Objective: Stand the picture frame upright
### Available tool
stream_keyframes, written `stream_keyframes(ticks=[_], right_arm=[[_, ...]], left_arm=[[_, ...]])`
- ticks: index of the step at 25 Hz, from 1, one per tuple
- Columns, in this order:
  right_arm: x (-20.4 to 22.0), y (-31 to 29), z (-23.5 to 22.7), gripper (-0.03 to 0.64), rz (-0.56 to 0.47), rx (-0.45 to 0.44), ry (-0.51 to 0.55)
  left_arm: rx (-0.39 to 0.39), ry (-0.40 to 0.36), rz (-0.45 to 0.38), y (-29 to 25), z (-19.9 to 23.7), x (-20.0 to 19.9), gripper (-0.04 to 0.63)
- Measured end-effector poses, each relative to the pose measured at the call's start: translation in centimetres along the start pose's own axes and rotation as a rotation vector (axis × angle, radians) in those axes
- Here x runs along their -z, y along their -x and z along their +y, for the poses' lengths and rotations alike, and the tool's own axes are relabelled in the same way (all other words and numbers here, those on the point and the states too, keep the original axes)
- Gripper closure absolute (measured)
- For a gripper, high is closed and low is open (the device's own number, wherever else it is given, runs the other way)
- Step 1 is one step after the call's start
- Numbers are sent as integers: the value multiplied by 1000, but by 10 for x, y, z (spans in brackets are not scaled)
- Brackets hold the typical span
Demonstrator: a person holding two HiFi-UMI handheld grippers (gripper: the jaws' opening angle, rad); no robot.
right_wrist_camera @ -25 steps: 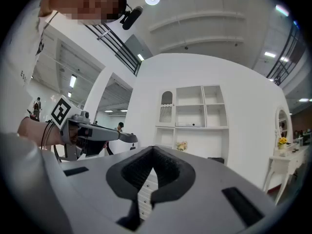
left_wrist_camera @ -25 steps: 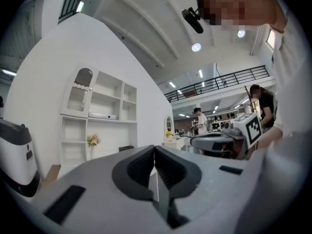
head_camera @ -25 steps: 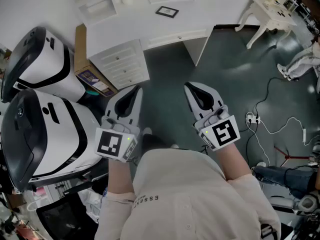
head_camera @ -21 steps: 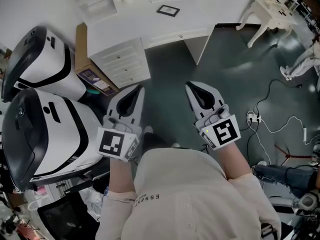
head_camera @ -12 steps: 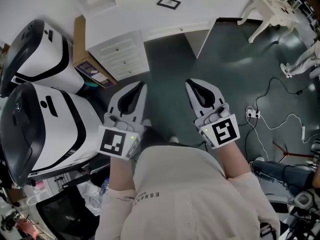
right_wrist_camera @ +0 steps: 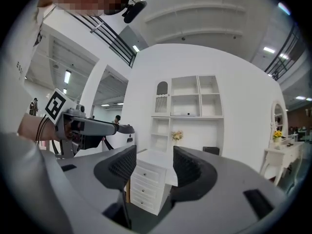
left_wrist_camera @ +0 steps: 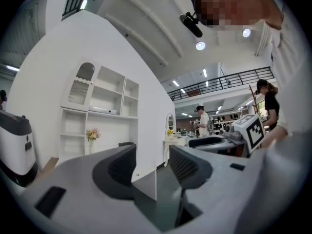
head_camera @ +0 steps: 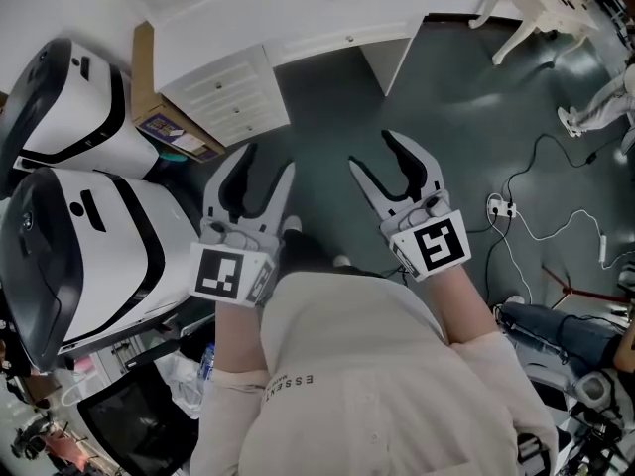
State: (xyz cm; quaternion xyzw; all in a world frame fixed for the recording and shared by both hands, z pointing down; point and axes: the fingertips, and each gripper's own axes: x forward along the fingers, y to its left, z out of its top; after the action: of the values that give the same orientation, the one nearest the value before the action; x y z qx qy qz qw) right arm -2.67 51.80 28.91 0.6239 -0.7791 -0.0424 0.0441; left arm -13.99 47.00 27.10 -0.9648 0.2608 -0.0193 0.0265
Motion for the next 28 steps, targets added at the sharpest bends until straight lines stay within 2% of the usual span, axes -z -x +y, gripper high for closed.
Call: stream_keyframes(ticks=[5,10,17,23,28], right_arm=[[6,-21,-25,387,1,26,-48],[8,-63,-51,387,14,50,-46],[7,-153,-94,387,45,108,-60],[2,-248,-122,387,67,149,-65],[6,-312,-141,387,85,179,-72]], left_arm=[[28,-25,29,-30,12,7,400],[63,-7,25,-72,47,11,401],[117,46,7,-142,127,7,402],[178,53,10,-197,211,3,402],[224,38,51,-235,266,13,402]])
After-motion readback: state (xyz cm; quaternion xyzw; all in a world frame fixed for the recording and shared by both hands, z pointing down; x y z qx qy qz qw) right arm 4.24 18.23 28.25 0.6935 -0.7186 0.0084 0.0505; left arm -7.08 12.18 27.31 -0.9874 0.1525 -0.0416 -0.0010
